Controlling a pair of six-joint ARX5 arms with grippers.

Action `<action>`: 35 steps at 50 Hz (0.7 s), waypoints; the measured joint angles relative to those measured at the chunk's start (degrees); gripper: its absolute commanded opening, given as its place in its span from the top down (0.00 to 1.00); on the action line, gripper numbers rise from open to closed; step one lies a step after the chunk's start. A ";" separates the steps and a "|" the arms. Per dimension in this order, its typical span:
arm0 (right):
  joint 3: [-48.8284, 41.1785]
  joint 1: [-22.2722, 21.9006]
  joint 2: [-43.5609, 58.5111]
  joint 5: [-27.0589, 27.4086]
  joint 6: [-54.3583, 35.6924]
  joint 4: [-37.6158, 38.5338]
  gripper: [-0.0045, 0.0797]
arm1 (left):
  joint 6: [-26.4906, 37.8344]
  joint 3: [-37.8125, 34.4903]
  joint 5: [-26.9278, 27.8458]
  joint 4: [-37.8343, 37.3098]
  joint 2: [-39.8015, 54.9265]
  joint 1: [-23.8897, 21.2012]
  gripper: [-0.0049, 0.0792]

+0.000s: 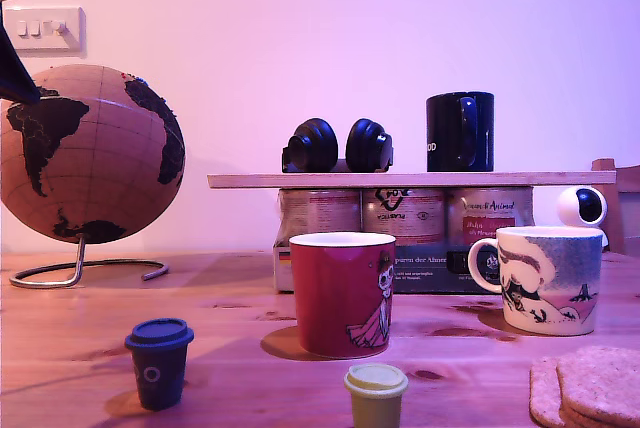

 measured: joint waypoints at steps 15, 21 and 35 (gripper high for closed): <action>0.00 -2.67 0.00 -16.06 -1.16 1.25 0.96 | -1.84 -7.17 -1.03 4.74 -8.52 0.00 0.96; 0.00 -2.67 0.00 -16.09 -1.14 1.25 0.96 | -1.88 -9.55 -2.40 4.66 -11.37 0.00 0.96; 0.00 -2.67 0.00 -16.09 -1.14 -2.45 0.96 | -1.86 -9.92 -5.35 3.76 -22.75 0.00 0.96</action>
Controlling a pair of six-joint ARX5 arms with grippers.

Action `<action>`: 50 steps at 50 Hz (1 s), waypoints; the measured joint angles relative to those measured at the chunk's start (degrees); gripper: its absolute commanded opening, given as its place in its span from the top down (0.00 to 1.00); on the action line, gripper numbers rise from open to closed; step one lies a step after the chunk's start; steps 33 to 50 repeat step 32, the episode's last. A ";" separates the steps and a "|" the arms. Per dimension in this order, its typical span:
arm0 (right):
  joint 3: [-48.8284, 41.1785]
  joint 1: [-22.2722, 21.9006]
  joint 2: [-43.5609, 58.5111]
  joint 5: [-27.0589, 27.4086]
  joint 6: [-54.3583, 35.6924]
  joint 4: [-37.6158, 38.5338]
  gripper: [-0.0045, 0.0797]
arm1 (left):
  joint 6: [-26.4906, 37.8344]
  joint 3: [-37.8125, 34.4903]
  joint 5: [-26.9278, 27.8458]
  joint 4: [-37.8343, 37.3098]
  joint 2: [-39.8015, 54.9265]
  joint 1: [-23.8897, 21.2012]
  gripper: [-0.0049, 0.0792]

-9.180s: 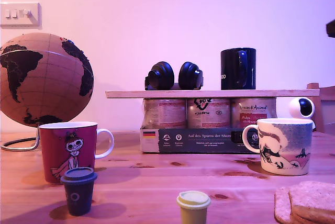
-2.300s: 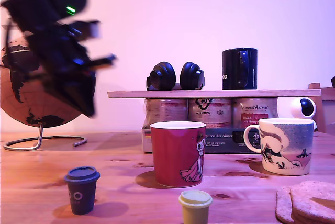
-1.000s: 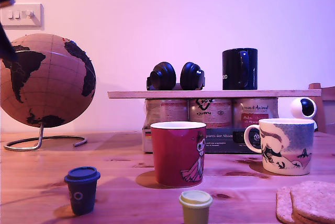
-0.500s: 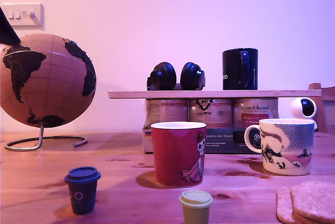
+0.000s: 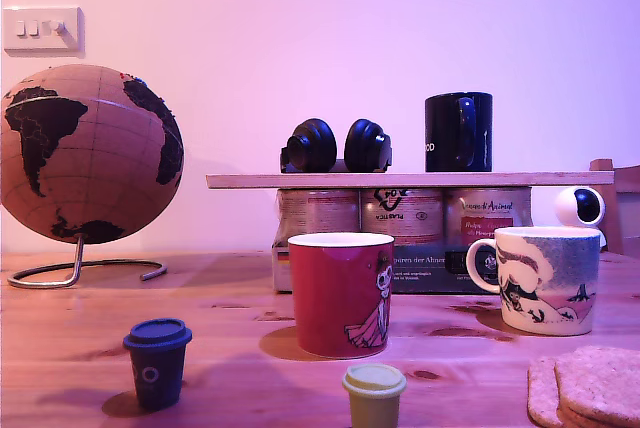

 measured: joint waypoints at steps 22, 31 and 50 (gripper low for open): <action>0.02 0.00 0.00 0.00 0.00 -11.06 0.96 | -1.27 -1.60 -1.75 -2.16 -5.20 0.00 0.96; 0.02 0.00 0.00 0.00 0.00 -14.69 0.96 | -1.49 -1.60 -1.79 -1.79 -5.20 0.00 0.96; 0.02 0.00 0.00 0.02 0.00 -15.02 0.96 | -1.49 -1.60 -1.79 -1.79 -5.20 0.00 0.96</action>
